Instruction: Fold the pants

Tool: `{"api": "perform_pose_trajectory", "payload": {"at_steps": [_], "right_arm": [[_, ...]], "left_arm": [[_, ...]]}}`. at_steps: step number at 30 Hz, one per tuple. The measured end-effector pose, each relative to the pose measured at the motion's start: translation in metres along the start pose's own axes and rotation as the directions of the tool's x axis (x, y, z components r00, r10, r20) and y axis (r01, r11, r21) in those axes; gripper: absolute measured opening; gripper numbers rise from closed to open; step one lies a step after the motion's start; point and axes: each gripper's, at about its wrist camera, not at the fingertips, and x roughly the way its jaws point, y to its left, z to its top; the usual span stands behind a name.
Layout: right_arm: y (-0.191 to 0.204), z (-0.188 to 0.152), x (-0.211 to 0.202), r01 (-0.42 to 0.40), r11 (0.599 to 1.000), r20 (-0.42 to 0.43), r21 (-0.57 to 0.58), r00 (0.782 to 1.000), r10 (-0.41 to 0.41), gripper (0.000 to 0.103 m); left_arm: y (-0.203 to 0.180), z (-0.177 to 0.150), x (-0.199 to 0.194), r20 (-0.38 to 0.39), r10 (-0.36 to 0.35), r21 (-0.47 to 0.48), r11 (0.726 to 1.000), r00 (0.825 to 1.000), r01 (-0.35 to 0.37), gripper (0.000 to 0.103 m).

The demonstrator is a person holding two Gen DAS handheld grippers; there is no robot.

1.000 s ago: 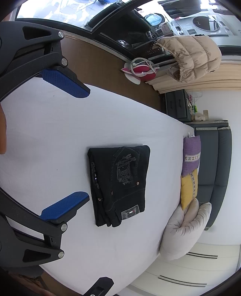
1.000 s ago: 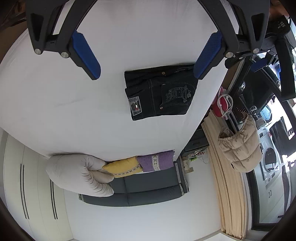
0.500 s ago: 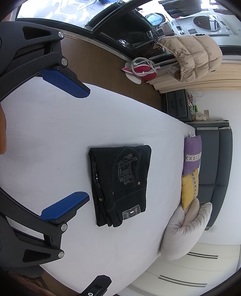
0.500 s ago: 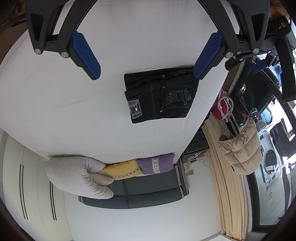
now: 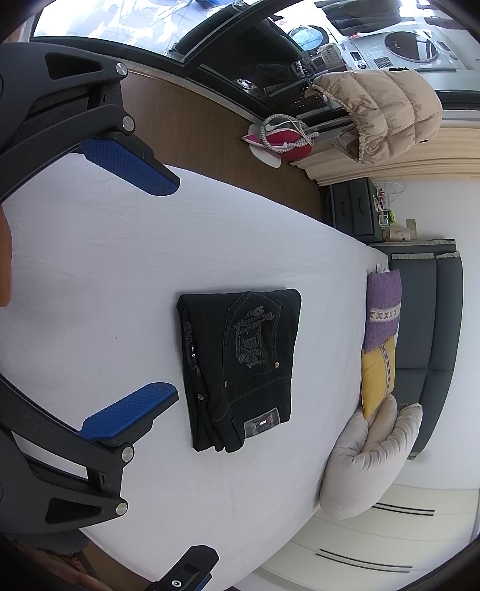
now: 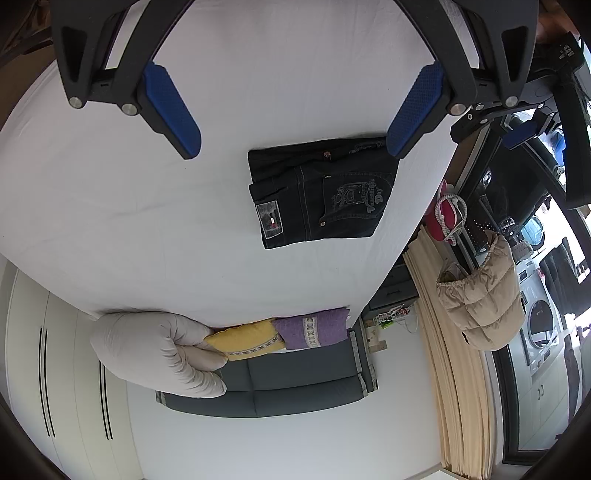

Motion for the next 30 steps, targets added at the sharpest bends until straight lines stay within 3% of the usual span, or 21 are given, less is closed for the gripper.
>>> {"api": "perform_pose_trajectory", "payload": {"at_steps": [30], "right_arm": [[0.0017,-0.0036,0.0002,-0.003,1.000,-0.003,-0.002,1.000,0.003,0.103]], "left_arm": [[-0.0017,-0.0010,-0.0012,-0.001,0.002,-0.002,1.000,1.000,-0.002,0.103]]}}
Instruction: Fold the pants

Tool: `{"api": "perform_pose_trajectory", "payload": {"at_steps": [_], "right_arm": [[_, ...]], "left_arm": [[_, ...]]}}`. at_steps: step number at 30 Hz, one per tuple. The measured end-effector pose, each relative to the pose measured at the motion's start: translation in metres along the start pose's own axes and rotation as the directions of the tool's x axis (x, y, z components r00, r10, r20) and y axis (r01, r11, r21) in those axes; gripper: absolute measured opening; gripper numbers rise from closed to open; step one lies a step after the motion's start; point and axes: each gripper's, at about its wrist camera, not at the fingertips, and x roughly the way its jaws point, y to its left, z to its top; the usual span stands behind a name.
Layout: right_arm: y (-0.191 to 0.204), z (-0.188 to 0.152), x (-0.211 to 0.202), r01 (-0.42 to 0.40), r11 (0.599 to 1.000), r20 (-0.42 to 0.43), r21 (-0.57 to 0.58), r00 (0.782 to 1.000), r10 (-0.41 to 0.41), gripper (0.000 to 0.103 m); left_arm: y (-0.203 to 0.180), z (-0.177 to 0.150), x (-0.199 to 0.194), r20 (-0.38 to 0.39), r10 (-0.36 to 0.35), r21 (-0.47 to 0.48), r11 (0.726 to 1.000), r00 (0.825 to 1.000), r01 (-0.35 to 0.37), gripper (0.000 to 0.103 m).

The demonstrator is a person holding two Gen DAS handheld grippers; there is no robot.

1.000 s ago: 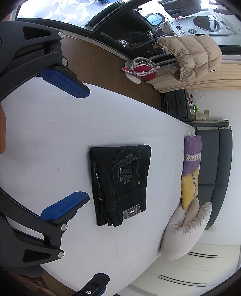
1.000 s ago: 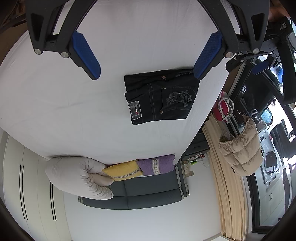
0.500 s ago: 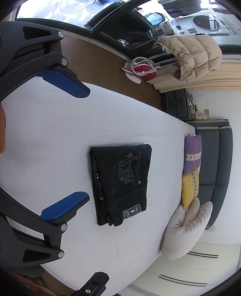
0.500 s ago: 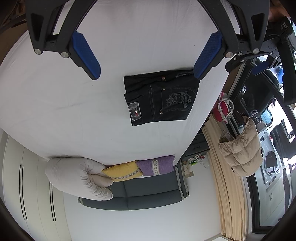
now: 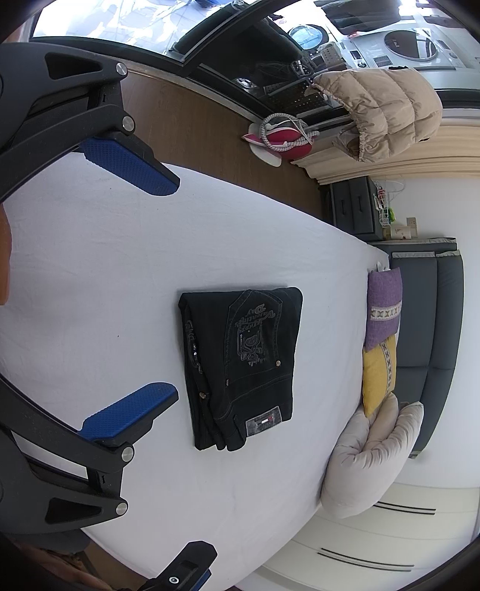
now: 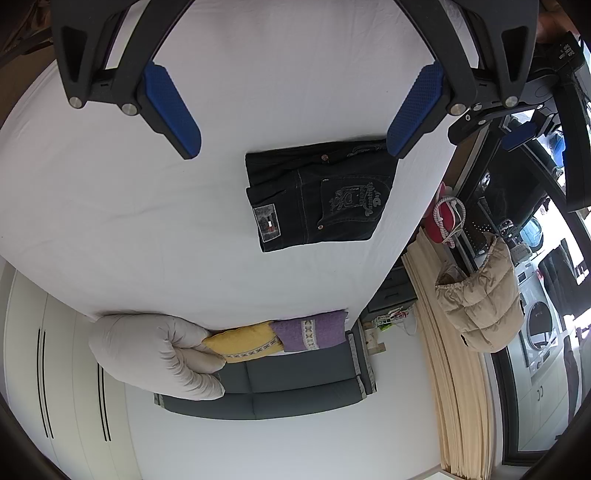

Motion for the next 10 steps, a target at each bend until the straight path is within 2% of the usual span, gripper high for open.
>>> {"api": "perform_pose_trajectory", "payload": {"at_steps": [10], "right_arm": [[-0.0002,0.0008,-0.0002,0.001,1.000,-0.001,0.000,1.000,-0.001,0.103]], "left_arm": [[-0.0004,-0.0003,0.0053,0.005,0.001,0.009,1.000,1.000,-0.001,0.103]]}}
